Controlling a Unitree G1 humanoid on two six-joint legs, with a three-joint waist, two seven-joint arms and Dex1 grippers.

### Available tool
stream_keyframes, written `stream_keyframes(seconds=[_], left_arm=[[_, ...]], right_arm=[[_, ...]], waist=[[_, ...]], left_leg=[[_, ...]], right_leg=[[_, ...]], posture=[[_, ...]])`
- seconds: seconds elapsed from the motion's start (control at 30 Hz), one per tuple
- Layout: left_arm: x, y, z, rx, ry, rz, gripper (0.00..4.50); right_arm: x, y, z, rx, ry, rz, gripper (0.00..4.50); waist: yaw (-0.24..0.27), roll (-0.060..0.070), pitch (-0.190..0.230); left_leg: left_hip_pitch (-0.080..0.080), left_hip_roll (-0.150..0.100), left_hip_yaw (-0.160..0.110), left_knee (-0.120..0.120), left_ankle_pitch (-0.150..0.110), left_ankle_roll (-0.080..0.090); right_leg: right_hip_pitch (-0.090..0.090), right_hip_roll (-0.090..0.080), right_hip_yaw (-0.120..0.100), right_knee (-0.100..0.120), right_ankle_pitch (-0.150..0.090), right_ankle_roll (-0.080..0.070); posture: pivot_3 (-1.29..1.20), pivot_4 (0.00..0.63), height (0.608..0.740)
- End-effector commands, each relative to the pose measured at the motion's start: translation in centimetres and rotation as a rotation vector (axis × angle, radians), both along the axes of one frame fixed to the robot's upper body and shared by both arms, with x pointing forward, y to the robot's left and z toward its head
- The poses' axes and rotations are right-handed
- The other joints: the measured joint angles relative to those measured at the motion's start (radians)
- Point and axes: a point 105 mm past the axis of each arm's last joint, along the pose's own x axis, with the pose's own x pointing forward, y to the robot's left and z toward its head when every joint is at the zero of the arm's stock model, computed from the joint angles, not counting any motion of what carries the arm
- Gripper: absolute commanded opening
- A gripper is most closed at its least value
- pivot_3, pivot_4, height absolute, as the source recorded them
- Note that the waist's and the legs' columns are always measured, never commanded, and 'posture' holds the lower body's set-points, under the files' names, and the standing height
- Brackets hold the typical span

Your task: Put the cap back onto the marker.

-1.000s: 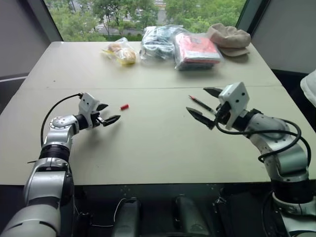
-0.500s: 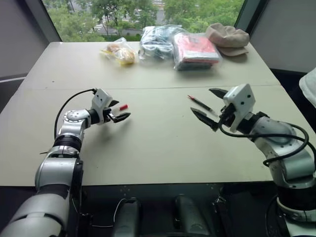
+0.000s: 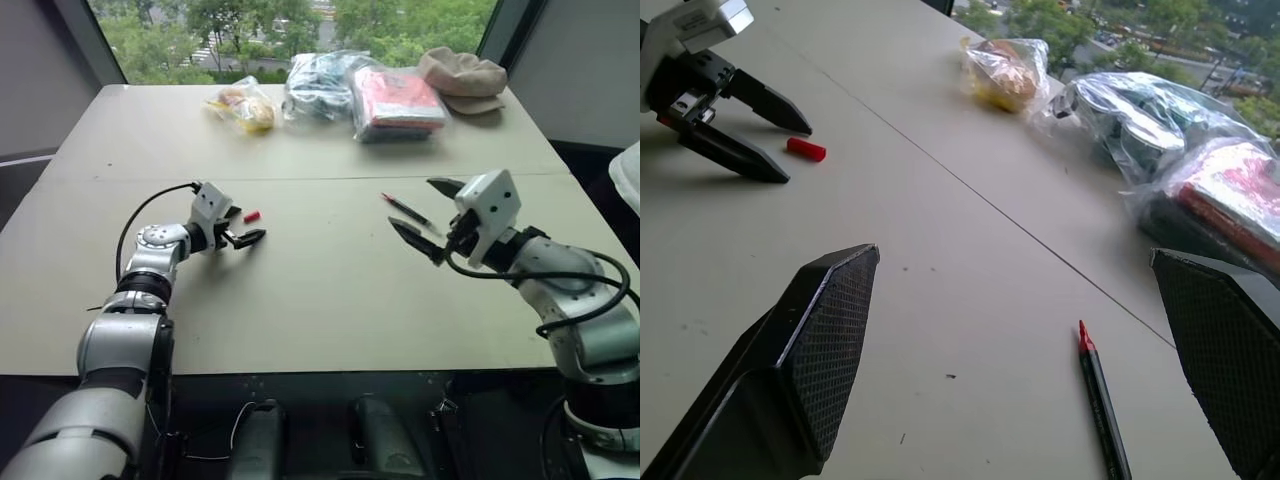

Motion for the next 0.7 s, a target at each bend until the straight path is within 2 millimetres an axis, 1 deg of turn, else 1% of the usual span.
stream_keyframes(seconds=[0.03, 0.43, 0.47, 0.53, 0.6, 0.63, 0.7], left_arm=[[0.5, -0.3, 0.8, 0.007, -0.016, 0.005, 4.47], [0.7, -1.0, 0.8, 0.003, -0.014, 0.006, 4.47], [0.8, -1.1, 0.8, 0.001, -0.015, 0.007, 4.23], [0.8, -1.2, 0.9, -0.002, -0.016, 0.009, 3.55], [0.9, -1.3, 1.0, -0.005, -0.018, 0.008, 2.6], [0.9, -1.4, 1.0, -0.007, -0.018, 0.008, 2.02], [0.9, -1.6, 1.0, -0.009, -0.019, 0.005, 0.98]], right_arm=[[-0.5, -0.1, 1.7, -0.009, -0.07, -0.003, 4.5], [-0.6, -0.4, 1.8, -0.021, -0.076, -0.02, 4.5], [-0.6, -0.3, 1.8, -0.021, -0.077, -0.021, 4.5], [-0.6, -0.4, 1.9, -0.022, -0.077, -0.022, 4.5], [-0.6, -0.4, 1.9, -0.024, -0.077, -0.023, 4.5], [-0.6, -0.4, 1.9, -0.024, -0.077, -0.023, 4.5], [-0.6, -0.4, 1.9, -0.025, -0.076, -0.022, 4.5]], waist=[[0.001, 0.0, 0.0], [0.002, 0.0, 0.0], [0.002, 0.0, 0.0], [0.003, 0.0, 0.0], [0.001, 0.0, 0.0], [0.001, 0.0, 0.0], [-0.002, 0.0, 0.0]], left_leg=[[0.0, 0.0, 0.0, 0.0, 0.0, 0.0], [0.0, 0.0, 0.0, 0.0, 0.0, 0.0], [0.0, 0.0, 0.0, 0.0, 0.0, 0.0], [0.0, 0.0, 0.0, 0.001, 0.0, 0.0], [0.0, 0.0, 0.0, 0.001, 0.0, 0.0], [0.0, 0.0, 0.0, 0.001, 0.0, 0.0], [0.0, 0.0, -0.001, 0.001, 0.0, 0.0]], right_leg=[[0.0, 0.0, 0.0, 0.0, 0.0, 0.0], [0.0, 0.0, 0.0, 0.0, 0.0, 0.0], [0.0, 0.0, 0.0, 0.0, 0.0, 0.0], [0.0, 0.0, 0.0, 0.0, 0.0, 0.0], [0.0, 0.0, 0.0, 0.0, 0.0, 0.0], [0.0, 0.0, 0.0, 0.0, 0.0, 0.0], [0.0, 0.0, 0.0, 0.0, 0.0, 0.0]], posture=[[0.0, 0.15, 0.74], [0.0, 0.15, 0.74], [0.0, 0.15, 0.74], [0.0, 0.15, 0.74], [0.0, 0.15, 0.74], [0.0, 0.15, 0.74], [0.0, 0.15, 0.74]])
